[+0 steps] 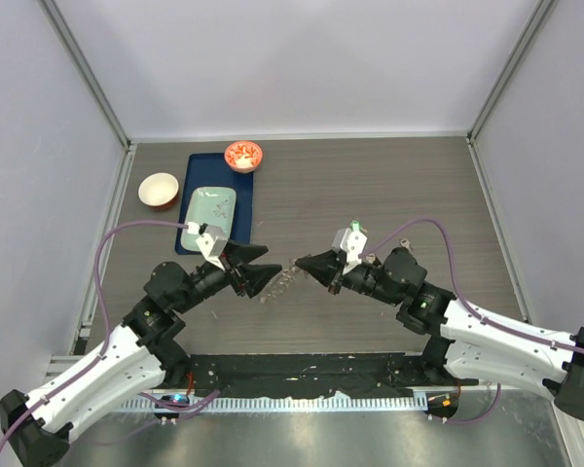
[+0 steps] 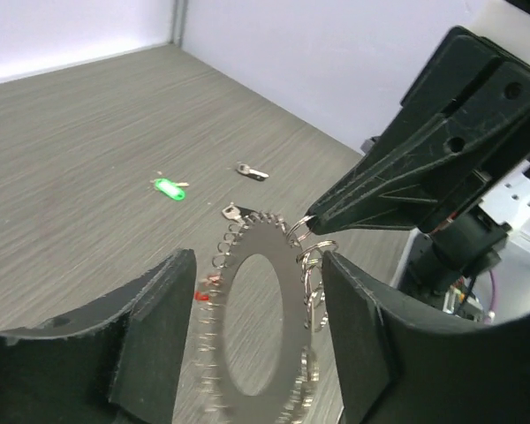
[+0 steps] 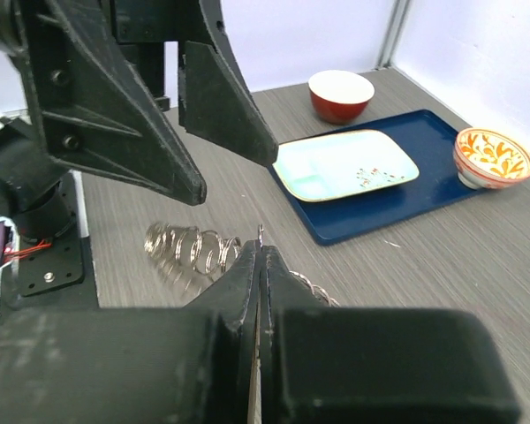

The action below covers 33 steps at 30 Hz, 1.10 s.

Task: Put the keys on the keyring

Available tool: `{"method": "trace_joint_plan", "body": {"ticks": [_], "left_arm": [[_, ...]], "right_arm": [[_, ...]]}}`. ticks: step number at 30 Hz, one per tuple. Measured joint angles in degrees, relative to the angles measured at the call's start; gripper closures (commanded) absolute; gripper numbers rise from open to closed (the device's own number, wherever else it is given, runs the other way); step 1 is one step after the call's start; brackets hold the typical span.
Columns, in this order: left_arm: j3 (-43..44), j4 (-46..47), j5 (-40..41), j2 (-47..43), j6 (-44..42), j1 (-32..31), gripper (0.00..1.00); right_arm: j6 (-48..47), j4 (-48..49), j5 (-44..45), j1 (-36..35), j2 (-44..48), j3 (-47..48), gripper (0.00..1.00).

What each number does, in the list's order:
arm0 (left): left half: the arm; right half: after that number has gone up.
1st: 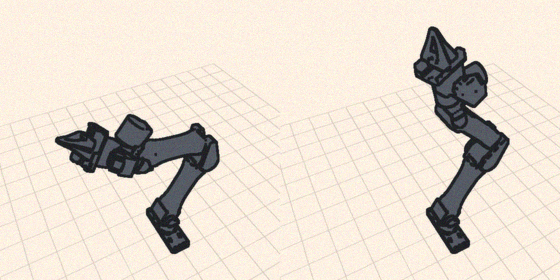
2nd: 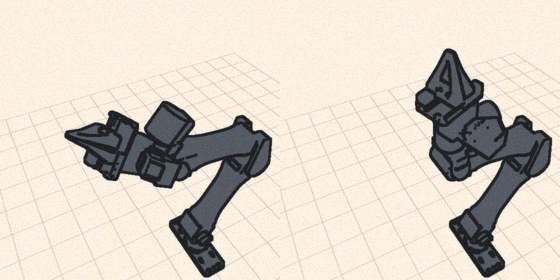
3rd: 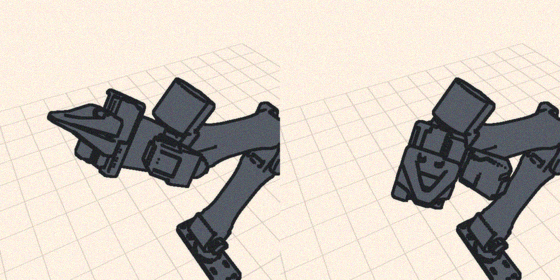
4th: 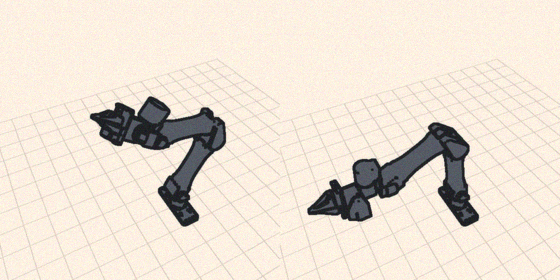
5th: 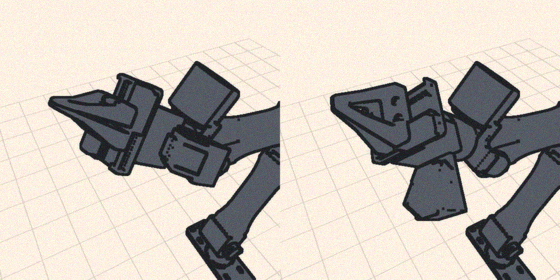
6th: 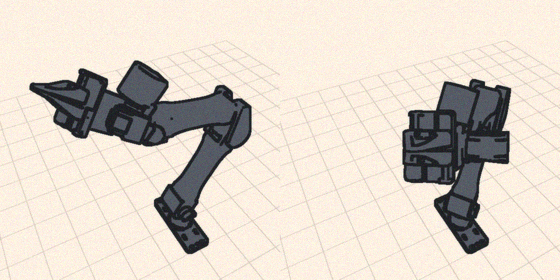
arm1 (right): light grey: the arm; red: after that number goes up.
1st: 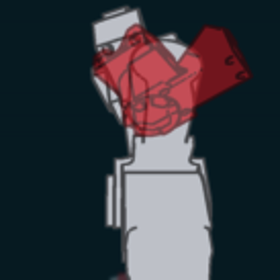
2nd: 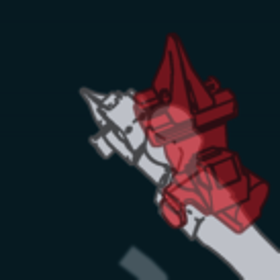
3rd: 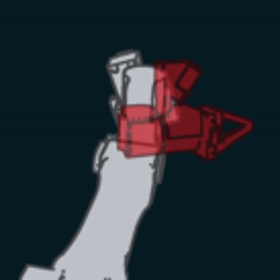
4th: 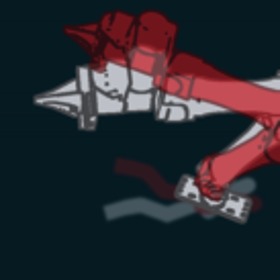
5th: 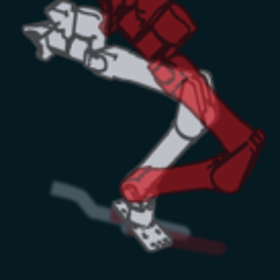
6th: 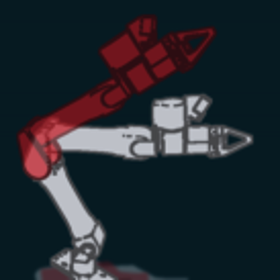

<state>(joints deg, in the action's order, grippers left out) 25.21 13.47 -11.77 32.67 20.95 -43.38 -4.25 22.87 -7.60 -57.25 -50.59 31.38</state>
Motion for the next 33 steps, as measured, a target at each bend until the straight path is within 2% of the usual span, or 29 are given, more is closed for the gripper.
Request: {"method": "trace_joint_plan", "body": {"ticks": [6, 13, 20, 23, 28, 31, 32, 33], "left_arm": [[3.50, -2.62, -7.13, 0.39, -3.37, 0.00, 0.46], [8.41, -5.70, -15.04, 4.92, -6.54, 0.00, 0.52], [8.63, -8.63, -17.68, 9.88, -8.94, 0.00, 0.57], [8.63, -8.83, -18.53, 10.25, -9.75, 0.00, 0.67], [8.63, -8.81, -20.50, 10.36, -10.95, 0.00, 0.76], [8.63, -8.68, -21.46, 10.67, -10.93, 0.00, 0.91], [8.63, -8.63, -22.03, 10.84, -11.10, 0.00, 1.00], [8.63, -8.61, -22.25, 10.95, -11.13, 0.00, 1.00]], "right_arm": [[-0.44, -2.08, -4.57, 0.00, 1.27, 0.02, 0.99], [-0.39, -3.37, -8.04, 0.00, 2.16, 0.02, 0.99], [-0.39, -3.74, -10.16, 0.00, 2.36, 0.02, 0.99], [-0.37, -3.89, -10.67, 0.02, 2.36, 0.02, 0.99], [-0.37, -4.15, -11.02, 0.02, 2.36, 0.02, 0.99], [-0.37, -4.20, -11.10, 0.00, 2.36, 0.02, 0.99], [-0.35, -4.24, -11.08, 0.02, 2.36, 0.02, 0.99], [-0.37, -4.35, -11.04, 0.04, 2.34, 0.02, 0.99]]}}
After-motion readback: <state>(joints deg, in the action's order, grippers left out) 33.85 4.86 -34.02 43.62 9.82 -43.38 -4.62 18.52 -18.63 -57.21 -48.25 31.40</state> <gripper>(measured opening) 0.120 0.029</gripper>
